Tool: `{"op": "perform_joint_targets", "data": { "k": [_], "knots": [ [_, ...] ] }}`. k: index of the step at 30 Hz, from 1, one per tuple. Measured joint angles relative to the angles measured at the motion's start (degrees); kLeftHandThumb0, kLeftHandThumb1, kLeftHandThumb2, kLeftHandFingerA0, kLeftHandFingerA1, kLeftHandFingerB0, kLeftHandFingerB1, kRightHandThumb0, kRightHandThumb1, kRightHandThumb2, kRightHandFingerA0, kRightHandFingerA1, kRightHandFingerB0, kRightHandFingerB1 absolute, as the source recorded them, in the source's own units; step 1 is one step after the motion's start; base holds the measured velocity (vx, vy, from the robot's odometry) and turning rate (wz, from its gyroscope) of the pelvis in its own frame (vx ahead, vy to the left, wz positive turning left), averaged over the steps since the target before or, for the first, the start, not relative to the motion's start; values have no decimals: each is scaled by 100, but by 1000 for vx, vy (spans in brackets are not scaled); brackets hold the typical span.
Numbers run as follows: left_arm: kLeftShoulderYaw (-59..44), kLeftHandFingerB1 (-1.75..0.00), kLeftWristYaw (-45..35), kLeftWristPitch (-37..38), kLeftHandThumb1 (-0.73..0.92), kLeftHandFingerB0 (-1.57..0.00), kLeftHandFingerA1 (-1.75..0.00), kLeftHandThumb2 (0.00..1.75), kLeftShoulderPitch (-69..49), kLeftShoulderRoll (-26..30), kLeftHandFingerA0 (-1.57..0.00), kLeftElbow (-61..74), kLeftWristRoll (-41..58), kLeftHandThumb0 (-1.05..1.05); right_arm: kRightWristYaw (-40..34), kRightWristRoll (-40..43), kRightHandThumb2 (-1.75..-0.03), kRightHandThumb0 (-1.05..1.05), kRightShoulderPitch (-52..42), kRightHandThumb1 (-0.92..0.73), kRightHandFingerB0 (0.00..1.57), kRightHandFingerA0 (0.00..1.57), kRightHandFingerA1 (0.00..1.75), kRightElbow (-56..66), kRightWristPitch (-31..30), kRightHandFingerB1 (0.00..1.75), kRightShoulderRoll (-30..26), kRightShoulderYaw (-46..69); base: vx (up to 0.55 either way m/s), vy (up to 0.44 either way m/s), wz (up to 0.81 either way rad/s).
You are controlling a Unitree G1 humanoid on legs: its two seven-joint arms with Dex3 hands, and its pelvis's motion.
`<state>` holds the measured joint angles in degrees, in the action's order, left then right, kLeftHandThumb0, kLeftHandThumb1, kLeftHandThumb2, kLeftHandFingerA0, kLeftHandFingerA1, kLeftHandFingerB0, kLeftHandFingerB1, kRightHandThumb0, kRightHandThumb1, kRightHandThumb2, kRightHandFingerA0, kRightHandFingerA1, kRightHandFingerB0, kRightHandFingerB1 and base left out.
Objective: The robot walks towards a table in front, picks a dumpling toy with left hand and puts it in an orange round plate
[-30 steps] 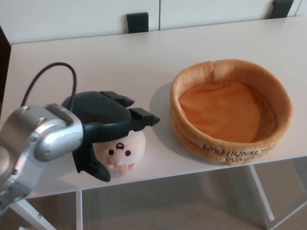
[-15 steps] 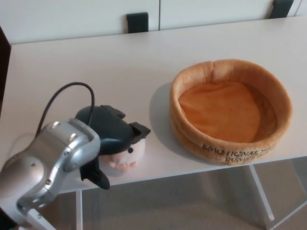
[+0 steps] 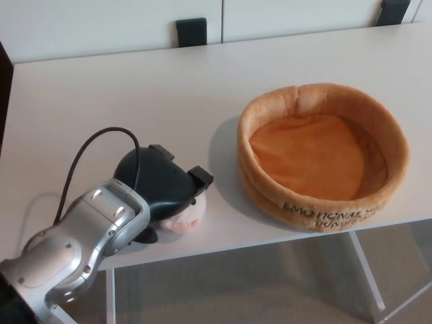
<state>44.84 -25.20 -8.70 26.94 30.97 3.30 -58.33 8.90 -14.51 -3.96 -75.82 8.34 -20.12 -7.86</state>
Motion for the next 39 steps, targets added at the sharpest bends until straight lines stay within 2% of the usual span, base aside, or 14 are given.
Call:
{"op": "perform_joint_targets", "data": {
  "k": [1,6,7,13,22,24,25,26,33,34,35,37,38,39],
  "knots": [
    [0,-43,122,9,70,-78,-101,61,-10,-11,-85,-31,-14,-35,0,-2,-61,-35,2,-69,53,66,47,3,1,40,0,-7,0,0,0],
    [-23,-42,782,82,69,-76,-117,62,-101,-106,-83,-233,-53,-34,-1,-7,-62,-38,10,-70,53,67,51,-2,2,40,0,-30,0,0,0],
    [-31,-42,887,103,72,-77,-129,62,-116,-126,-79,-270,-54,-34,-1,-8,-62,-38,10,-71,52,65,49,-2,2,40,0,-34,0,0,0],
    [-74,-43,1580,267,71,-75,-140,65,-255,-194,-79,-525,-56,-33,1,-10,-63,-38,-8,-73,51,63,53,9,6,40,0,-47,0,0,0],
    [-375,-49,2721,619,69,-85,-131,62,-661,-365,-81,-927,26,-30,55,-32,-62,-38,-102,-72,52,63,54,80,11,40,-35,-77,0,0,0],
    [-677,-54,2980,762,67,-88,-138,63,-843,-466,-76,-1002,183,-30,73,-55,-62,-36,-135,-71,52,63,54,109,19,41,-58,-99,0,0,0],
    [-851,-48,3081,843,65,-79,-130,60,-920,-526,-79,-1038,293,-27,85,-66,-62,-38,-139,-72,53,65,50,120,22,41,-70,-100,0,0,0],
    [-1015,-51,3140,910,65,-87,-134,60,-962,-582,-82,-1058,393,-24,91,-76,-62,-38,-129,-71,52,64,53,121,23,41,-80,-107,0,0,0],
    [-2235,-59,3480,1375,62,-89,-150,61,-884,-745,-81,-975,1041,-24,128,-117,-63,-38,-104,-73,52,63,51,126,16,40,-126,-165,0,0,0],
    [-2356,-101,3498,1418,68,-78,-161,60,-838,-745,-79,-945,1103,-23,135,-119,-62,-37,-109,-72,52,64,54,132,16,41,-132,-177,0,0,0],
    [-2485,-71,3513,1463,70,-87,-162,60,-790,-745,-80,-899,1170,-22,145,-123,-62,-36,-111,-72,52,63,56,143,16,42,-139,-190,0,0,0],
    [-2721,-59,3512,1526,68,-89,-159,60,-638,-749,-81,-741,1300,-22,174,-131,-62,-35,-96,-72,51,63,54,172,16,41,-145,-221,0,0,0],
    [-2829,-59,3504,1538,68,-89,-159,60,-518,-757,-81,-630,1363,-22,188,-134,-62,-35,-84,-72,51,63,54,188,15,41,-145,-233,0,0,0],
    [-2889,-80,3488,1538,57,-92,-156,66,-440,-769,-93,-538,1399,-29,196,-136,-62,-35,-79,-74,51,62,53,194,13,41,-145,-241,0,0,0]
  ]
}}
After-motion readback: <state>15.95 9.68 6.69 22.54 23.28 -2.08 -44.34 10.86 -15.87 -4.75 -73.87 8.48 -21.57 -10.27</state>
